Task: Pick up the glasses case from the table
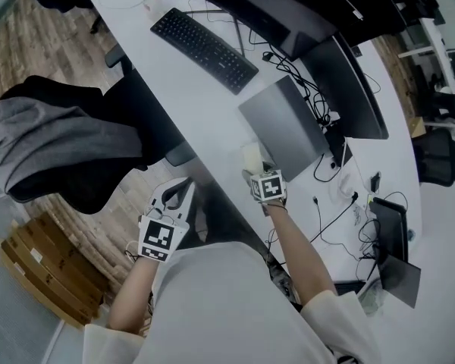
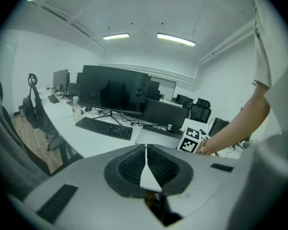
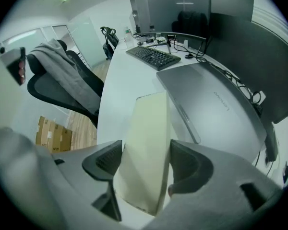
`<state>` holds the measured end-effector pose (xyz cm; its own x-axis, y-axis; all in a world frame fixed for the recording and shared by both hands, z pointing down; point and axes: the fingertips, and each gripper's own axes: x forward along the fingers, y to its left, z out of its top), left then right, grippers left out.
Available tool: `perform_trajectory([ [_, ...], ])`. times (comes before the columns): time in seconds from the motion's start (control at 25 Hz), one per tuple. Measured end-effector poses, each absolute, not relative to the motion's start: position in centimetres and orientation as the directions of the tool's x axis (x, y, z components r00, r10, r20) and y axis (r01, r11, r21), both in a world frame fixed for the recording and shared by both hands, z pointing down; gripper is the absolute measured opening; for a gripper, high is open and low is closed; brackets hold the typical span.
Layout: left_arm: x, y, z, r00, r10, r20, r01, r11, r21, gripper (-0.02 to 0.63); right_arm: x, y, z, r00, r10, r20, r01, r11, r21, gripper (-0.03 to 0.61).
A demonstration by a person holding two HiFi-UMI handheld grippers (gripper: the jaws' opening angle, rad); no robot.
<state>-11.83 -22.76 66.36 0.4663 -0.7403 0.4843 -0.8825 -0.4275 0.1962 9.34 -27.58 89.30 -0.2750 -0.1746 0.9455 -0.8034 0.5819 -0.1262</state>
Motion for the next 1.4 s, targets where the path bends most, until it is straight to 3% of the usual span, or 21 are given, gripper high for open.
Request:
perform_trajectory([
  [0.52,-10.3,-22.4,62.5,0.591,-0.687,0.423,-0.796,-0.582,0.167,0.012,12.9,-28.4,76.8,-0.338,-0.464,0.819,-0.918,0.356,-0.177,0.308],
  [0.92,-5.1,-22.9,59.3,0.728,-0.581,0.365,-0.674,-0.705,0.221,0.012,18.4,-26.2,66.2,-0.323,-0.692,0.646,-0.945,0.197,-0.261,0.308],
  [1.4,2.1,-22.8,53.9,0.734,-0.614,0.291,-0.672,-0.719,0.179,0.012,25.2,-22.5,56.3,-0.387,-0.803,0.453,-0.906,0.241,-0.347,0.308],
])
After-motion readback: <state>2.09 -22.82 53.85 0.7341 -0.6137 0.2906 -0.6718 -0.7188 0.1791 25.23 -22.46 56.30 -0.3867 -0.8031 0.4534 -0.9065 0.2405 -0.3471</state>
